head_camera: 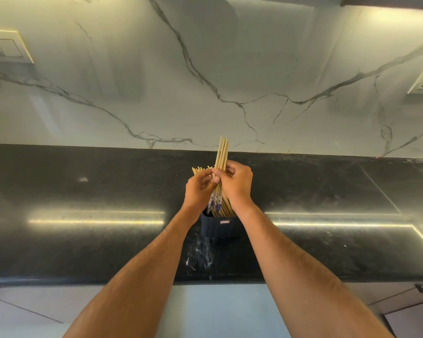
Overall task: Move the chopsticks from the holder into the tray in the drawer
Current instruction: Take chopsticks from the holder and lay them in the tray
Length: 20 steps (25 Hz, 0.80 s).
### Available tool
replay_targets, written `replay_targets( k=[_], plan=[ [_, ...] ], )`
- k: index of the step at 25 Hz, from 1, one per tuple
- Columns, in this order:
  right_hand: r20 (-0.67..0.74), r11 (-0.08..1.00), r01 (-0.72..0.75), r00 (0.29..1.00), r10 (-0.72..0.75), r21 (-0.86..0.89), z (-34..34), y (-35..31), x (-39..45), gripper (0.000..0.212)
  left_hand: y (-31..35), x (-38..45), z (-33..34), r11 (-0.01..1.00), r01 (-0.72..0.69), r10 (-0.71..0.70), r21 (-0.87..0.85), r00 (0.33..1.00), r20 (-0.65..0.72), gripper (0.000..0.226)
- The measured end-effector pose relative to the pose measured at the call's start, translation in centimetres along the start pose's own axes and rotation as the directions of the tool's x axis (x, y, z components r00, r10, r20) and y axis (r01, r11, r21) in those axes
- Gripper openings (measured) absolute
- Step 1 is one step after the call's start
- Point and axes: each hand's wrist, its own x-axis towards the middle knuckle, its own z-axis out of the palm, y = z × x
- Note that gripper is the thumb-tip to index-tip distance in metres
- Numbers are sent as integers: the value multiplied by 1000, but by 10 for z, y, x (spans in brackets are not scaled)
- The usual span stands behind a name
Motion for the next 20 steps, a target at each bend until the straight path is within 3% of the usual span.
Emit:
replay_targets(
  k=[2,4,7,9,11,13,15,17,18,20],
  plan=[
    [-8,997,18,1000,-17,75,-8,-20,6,13,8,1,2,994,-63,58,91,997,61,9],
    [9,990,45,999,-47,130,-15,-41,8,13,23,4,6,988,-76,69,131,996,61,26],
    [96,980,74,991,-93,187,-29,-68,9,19,49,-1,11,996,-69,69,53,998,5,33],
    [127,965,53,988,-89,258,-46,-74,8,24,59,-10,16,985,-59,55,-159,998,-35,26],
    [62,909,-59,997,37,412,-62,-66,1,33,63,-20,23,866,-3,-21,-500,999,-43,19],
    [41,763,-256,956,289,593,-72,-41,-15,55,68,-33,31,706,97,-131,-702,991,6,20],
    [186,522,-444,861,473,728,-73,-16,-38,73,73,-47,41,598,179,-193,-782,978,76,19],
    [319,258,-493,802,504,831,-69,-4,-53,84,74,-62,53,555,218,-214,-802,970,116,19],
    [348,180,-490,791,504,853,-68,-4,-57,86,74,-69,58,554,219,-224,-803,968,110,19],
    [343,179,-486,790,507,855,-72,-7,-59,88,71,-78,64,562,193,-237,-805,969,67,18]
  ],
)
